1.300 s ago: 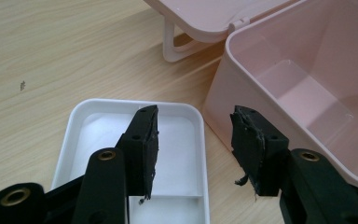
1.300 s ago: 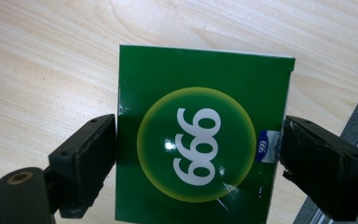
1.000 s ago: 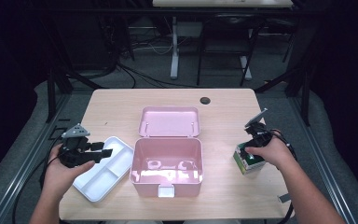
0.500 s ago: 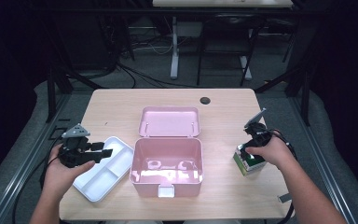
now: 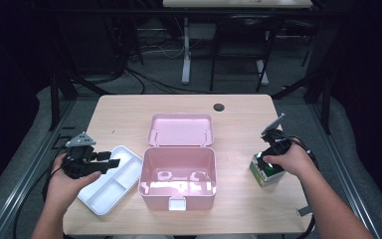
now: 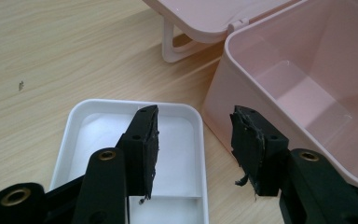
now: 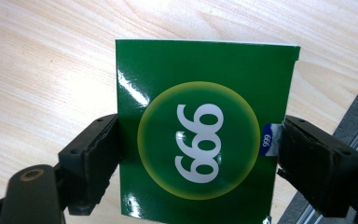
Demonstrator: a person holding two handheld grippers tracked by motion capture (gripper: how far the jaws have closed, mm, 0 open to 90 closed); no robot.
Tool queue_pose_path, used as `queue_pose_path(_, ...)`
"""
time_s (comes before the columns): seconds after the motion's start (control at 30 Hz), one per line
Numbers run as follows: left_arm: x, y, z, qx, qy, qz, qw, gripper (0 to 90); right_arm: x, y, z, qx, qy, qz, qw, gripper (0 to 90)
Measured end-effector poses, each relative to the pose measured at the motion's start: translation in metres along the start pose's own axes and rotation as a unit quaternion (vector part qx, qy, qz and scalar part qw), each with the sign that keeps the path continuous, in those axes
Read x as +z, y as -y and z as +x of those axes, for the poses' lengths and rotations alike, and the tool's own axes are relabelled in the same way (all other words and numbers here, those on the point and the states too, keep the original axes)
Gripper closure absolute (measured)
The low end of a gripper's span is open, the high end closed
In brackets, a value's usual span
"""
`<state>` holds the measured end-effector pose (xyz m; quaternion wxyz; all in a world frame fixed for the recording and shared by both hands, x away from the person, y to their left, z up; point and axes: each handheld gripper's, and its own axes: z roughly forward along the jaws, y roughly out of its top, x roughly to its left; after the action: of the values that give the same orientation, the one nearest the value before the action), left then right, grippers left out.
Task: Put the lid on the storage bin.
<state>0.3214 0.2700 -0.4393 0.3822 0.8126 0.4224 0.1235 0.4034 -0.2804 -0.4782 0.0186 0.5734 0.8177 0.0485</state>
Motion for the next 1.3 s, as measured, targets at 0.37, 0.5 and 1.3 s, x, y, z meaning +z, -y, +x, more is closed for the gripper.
queue_pose_path(0.37,0.000,0.000,0.000,0.001,0.000,0.002,1.0000,51.7,-0.014,-0.001,0.006,-0.019,0.006,0.001,0.9998,16.2)
queue_pose_path(0.5,0.000,0.001,0.000,0.000,0.000,0.001,1.0000,51.7,-0.024,-0.002,0.012,-0.054,0.008,-0.008,0.9985,16.5)
queue_pose_path(1.3,0.001,0.001,0.001,-0.001,0.005,0.003,1.0000,51.7,-0.053,0.004,0.062,-0.288,0.001,-0.012,0.9577,16.9)
